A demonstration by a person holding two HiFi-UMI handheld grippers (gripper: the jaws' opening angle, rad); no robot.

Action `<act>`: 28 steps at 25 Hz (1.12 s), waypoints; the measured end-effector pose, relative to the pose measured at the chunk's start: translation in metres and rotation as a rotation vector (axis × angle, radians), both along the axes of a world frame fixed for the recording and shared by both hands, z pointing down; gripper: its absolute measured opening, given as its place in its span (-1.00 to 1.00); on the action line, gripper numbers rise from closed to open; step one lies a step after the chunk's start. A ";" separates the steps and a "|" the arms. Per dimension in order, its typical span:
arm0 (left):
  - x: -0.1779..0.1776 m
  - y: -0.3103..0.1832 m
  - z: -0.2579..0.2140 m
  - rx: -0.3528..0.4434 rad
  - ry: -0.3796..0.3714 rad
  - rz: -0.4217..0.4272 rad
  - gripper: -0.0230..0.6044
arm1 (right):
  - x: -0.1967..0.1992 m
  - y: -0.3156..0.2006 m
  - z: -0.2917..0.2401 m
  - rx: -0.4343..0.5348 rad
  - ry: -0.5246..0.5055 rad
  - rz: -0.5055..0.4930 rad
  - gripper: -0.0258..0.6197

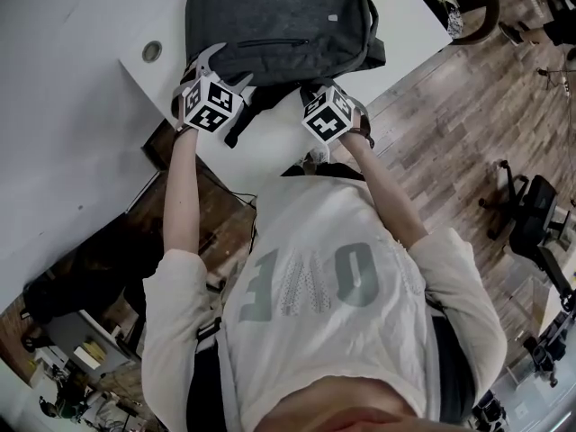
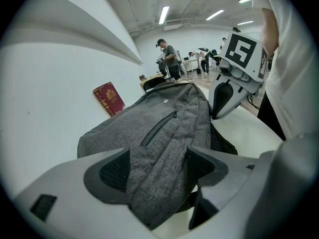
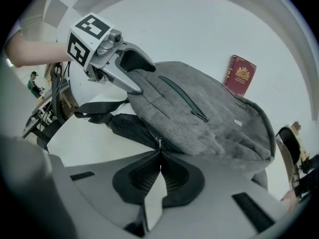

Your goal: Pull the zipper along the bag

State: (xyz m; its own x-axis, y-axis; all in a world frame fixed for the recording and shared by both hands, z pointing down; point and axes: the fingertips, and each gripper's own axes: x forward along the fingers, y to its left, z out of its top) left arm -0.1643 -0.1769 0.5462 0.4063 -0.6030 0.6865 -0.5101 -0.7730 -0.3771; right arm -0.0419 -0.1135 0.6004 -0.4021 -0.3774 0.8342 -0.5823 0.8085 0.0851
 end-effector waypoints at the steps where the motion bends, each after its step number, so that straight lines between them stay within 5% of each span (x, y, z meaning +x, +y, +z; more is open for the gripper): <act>1: 0.000 0.000 0.000 0.000 0.000 0.000 0.28 | 0.009 -0.001 0.000 0.003 0.005 0.016 -0.83; 8: 0.001 0.001 -0.004 0.002 0.003 0.005 0.28 | 0.060 -0.007 -0.007 0.047 0.063 0.069 -0.83; 16: 0.001 0.003 -0.003 0.004 0.009 0.011 0.28 | 0.074 -0.014 -0.016 0.078 0.100 0.047 -0.83; 24: -0.001 0.002 -0.002 0.011 0.026 0.023 0.27 | 0.130 -0.039 -0.021 0.090 0.131 0.205 -0.83; 28: -0.001 0.003 -0.001 0.013 0.028 0.022 0.26 | 0.137 -0.059 -0.020 0.124 0.197 0.173 -0.83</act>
State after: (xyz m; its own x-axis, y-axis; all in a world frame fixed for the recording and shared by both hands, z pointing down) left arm -0.1651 -0.1735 0.5454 0.4382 -0.6025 0.6671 -0.5034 -0.7793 -0.3732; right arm 0.0949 -0.1729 0.5801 -0.1573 -0.5306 0.8329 -0.6732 0.6747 0.3027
